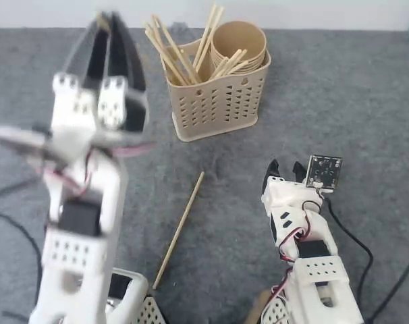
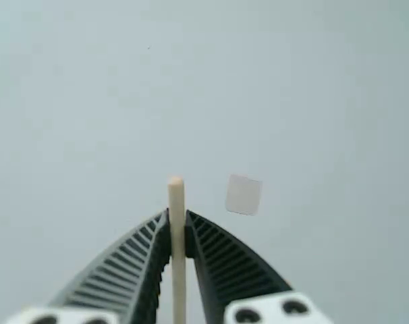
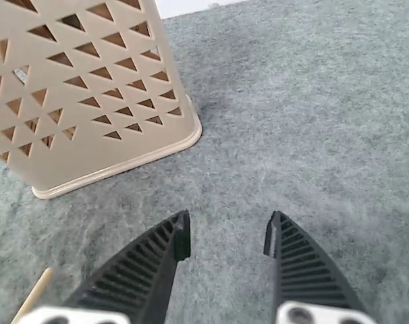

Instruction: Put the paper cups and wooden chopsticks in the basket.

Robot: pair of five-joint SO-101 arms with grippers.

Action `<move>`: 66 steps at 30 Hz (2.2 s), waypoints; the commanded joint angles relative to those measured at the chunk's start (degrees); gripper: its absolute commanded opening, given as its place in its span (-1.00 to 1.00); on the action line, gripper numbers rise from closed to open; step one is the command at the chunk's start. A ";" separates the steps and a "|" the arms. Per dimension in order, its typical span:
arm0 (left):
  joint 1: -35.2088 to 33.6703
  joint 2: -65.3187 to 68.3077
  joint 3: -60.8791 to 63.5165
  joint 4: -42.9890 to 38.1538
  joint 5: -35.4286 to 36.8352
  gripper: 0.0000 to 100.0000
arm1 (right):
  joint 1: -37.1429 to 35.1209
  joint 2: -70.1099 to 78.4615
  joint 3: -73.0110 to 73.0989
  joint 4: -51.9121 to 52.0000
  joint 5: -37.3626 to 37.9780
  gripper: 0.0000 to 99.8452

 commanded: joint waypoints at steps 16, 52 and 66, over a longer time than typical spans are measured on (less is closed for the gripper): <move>-0.70 44.22 -29.49 4.75 -0.53 -0.83 | 0.57 -0.75 -0.97 0.31 2.90 -0.62; 4.84 33.85 -17.71 84.04 -0.35 -0.39 | 0.48 -0.75 -0.26 0.40 2.81 -0.62; 9.67 49.67 -4.35 61.27 -0.53 -0.69 | 0.48 -0.75 -0.35 0.40 2.81 -0.62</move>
